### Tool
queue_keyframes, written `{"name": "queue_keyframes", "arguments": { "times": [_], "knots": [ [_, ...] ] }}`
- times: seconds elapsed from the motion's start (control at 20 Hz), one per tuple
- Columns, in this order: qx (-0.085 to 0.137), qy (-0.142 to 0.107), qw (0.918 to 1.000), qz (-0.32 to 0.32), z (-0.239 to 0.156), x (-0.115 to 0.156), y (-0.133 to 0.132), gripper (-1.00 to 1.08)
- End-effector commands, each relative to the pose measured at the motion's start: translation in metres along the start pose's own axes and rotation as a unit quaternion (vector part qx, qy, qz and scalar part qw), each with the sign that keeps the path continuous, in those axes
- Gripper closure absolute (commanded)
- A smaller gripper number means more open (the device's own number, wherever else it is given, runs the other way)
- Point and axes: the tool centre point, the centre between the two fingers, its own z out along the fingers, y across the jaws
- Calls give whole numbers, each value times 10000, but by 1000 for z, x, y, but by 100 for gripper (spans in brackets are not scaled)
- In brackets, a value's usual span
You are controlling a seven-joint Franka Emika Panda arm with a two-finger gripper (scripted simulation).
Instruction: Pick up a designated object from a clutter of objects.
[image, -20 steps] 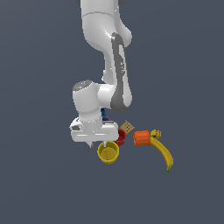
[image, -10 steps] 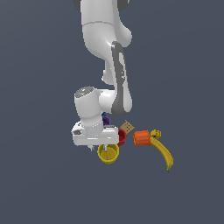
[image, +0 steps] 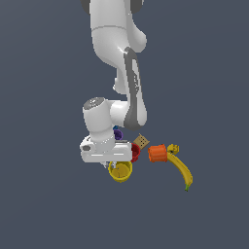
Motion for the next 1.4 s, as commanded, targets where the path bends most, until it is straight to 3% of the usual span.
{"name": "queue_keyframes", "arguments": {
  "times": [0.0,0.65,1.35],
  "knots": [
    [-1,1,10000,1,0,0,0,108],
    [-3,0,10000,0,-22,-8,-15,108],
    [-3,3,10000,9,-108,-39,-72,108]
  ]
}}
